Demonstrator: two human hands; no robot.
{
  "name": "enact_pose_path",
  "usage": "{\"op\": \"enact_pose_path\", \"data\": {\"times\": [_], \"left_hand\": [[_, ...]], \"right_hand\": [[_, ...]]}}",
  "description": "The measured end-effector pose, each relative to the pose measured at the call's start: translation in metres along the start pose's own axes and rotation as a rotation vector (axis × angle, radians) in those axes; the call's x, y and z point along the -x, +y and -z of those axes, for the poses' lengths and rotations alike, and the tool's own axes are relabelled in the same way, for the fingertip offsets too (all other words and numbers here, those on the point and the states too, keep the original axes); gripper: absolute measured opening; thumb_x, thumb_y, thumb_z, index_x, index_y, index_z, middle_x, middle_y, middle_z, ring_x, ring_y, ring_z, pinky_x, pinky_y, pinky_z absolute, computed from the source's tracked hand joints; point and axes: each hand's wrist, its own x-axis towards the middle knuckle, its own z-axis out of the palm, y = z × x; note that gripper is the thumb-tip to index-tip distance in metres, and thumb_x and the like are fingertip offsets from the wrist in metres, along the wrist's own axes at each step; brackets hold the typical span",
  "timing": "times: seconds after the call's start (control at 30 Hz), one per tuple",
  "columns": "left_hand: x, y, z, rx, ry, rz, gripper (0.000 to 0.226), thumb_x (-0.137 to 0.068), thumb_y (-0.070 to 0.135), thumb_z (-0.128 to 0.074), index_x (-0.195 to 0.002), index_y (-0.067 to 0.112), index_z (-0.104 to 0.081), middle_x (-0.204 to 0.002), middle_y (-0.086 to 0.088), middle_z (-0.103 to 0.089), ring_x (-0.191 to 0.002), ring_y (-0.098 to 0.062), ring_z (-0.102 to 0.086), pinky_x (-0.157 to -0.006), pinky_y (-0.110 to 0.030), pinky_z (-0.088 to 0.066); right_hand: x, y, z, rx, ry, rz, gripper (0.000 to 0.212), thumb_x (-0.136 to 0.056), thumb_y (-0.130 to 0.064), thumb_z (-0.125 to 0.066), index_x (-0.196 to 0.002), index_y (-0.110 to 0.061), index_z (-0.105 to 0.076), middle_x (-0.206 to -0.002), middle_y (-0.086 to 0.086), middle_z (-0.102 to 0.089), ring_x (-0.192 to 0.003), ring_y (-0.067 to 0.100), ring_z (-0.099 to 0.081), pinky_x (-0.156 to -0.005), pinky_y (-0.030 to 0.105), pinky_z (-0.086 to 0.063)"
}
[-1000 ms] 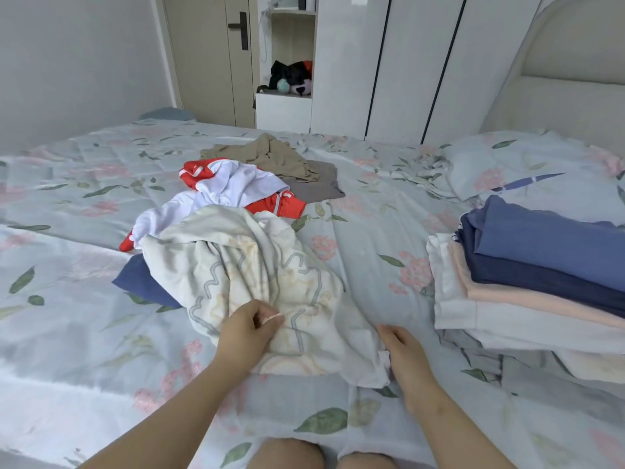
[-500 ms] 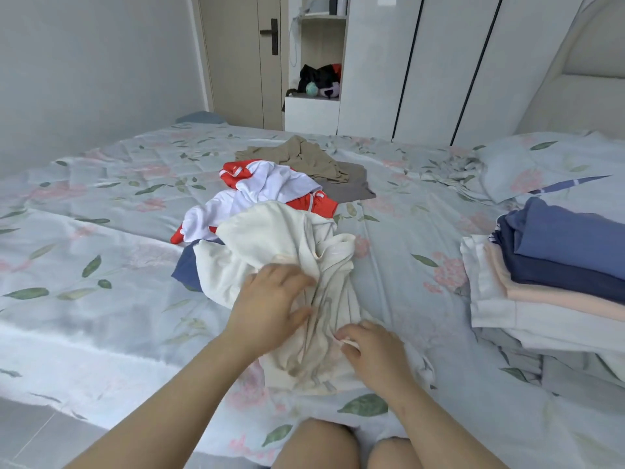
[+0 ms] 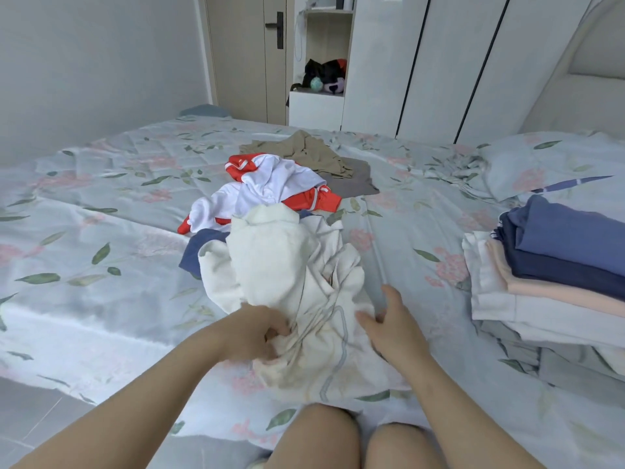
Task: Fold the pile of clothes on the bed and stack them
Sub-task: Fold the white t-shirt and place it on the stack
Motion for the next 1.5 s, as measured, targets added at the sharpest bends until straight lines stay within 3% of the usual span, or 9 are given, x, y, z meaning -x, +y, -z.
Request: {"op": "enact_pose_path", "data": {"times": [0.13,0.23,0.33,0.47,0.67,0.8,1.13,1.37,1.5], "left_hand": [[0.031,0.007,0.024,0.061,-0.247,0.041,0.017,-0.082,0.019,-0.066,-0.098,0.025,-0.069,-0.073,0.013,-0.056,-0.061,0.001,-0.048,-0.058,-0.008,-0.038],[0.021,0.018,0.030,0.153,0.192,-0.026,0.014,-0.083,0.029,-0.066,-0.090,0.041,-0.062,-0.084,0.014,-0.061,-0.073,0.001,-0.054,-0.075,-0.021,-0.046],[-0.006,0.028,0.026,0.245,0.595,0.075,0.054,-0.085,0.039,-0.064,-0.134,0.030,-0.044,-0.125,-0.002,-0.053,-0.111,-0.019,-0.053,-0.096,-0.033,-0.042],[-0.033,0.023,0.007,0.213,0.382,0.276,0.062,-0.087,0.052,-0.055,-0.142,0.039,-0.029,-0.140,-0.003,-0.037,-0.126,-0.028,-0.041,-0.106,-0.044,-0.035],[-0.023,0.017,-0.001,0.348,0.467,0.144,0.010,-0.093,0.034,-0.055,-0.090,0.024,-0.054,-0.081,0.005,-0.057,-0.083,-0.016,-0.057,-0.066,-0.024,-0.038],[0.001,0.016,0.009,0.564,0.491,0.036,0.015,-0.086,0.029,-0.067,-0.077,0.019,-0.061,-0.064,0.005,-0.056,-0.060,-0.008,-0.051,-0.058,-0.020,-0.039],[-0.004,0.018,0.041,0.794,1.075,0.306,0.029,-0.083,0.016,-0.069,-0.104,0.014,-0.050,-0.098,-0.001,-0.051,-0.095,-0.026,-0.051,-0.081,-0.038,-0.045],[0.004,0.055,0.031,1.352,0.334,0.195,0.030,-0.092,0.042,-0.054,-0.100,0.014,-0.060,-0.090,-0.001,-0.062,-0.084,-0.016,-0.058,-0.080,-0.032,-0.049],[0.002,0.050,0.023,1.333,0.373,0.090,0.012,-0.095,0.010,-0.054,-0.092,0.004,-0.063,-0.094,-0.015,-0.067,-0.083,-0.020,-0.064,-0.079,-0.030,-0.055]], "right_hand": [[-0.007,-0.007,-0.011,-0.130,-0.042,0.007,0.068,-0.087,-0.026,-0.063,-0.146,-0.023,-0.029,-0.131,0.002,-0.053,-0.117,0.020,-0.053,-0.096,0.034,-0.042],[-0.004,-0.004,-0.019,-0.101,-0.060,0.064,0.042,-0.088,-0.017,-0.061,-0.129,-0.024,-0.054,-0.125,-0.005,-0.060,-0.113,0.014,-0.056,-0.096,0.028,-0.043],[0.006,-0.001,-0.020,-0.078,-0.131,0.106,0.021,-0.086,-0.014,-0.063,-0.093,-0.034,-0.065,-0.094,-0.013,-0.065,-0.079,0.002,-0.056,-0.075,0.018,-0.043],[0.016,0.004,-0.009,-0.119,-0.279,0.078,0.032,-0.078,-0.003,-0.064,-0.065,-0.032,-0.064,-0.052,-0.014,-0.049,-0.048,-0.002,-0.042,-0.050,0.014,-0.033],[0.014,-0.003,0.003,-0.443,-0.121,-0.093,0.008,-0.085,-0.017,-0.064,-0.093,-0.015,-0.061,-0.074,-0.006,-0.058,-0.066,0.011,-0.055,-0.062,0.023,-0.044],[-0.004,-0.020,0.001,-0.551,-0.056,-0.199,0.062,-0.085,-0.037,-0.066,-0.137,-0.020,-0.035,-0.120,0.001,-0.055,-0.109,0.020,-0.057,-0.100,0.041,-0.045],[-0.013,-0.065,0.008,-0.754,0.102,0.093,0.011,-0.085,0.000,-0.061,-0.080,-0.009,-0.063,-0.063,0.000,-0.044,-0.064,0.013,-0.041,-0.060,0.023,-0.035],[0.005,-0.075,0.003,-0.589,-0.186,0.251,0.031,-0.088,0.006,-0.056,-0.089,-0.024,-0.065,-0.079,-0.007,-0.063,-0.074,0.003,-0.058,-0.076,0.012,-0.045],[0.005,-0.074,-0.006,-0.625,-0.290,0.144,0.038,-0.088,0.009,-0.052,-0.106,-0.024,-0.055,-0.083,-0.005,-0.072,-0.087,0.010,-0.066,-0.087,0.023,-0.050]]}}
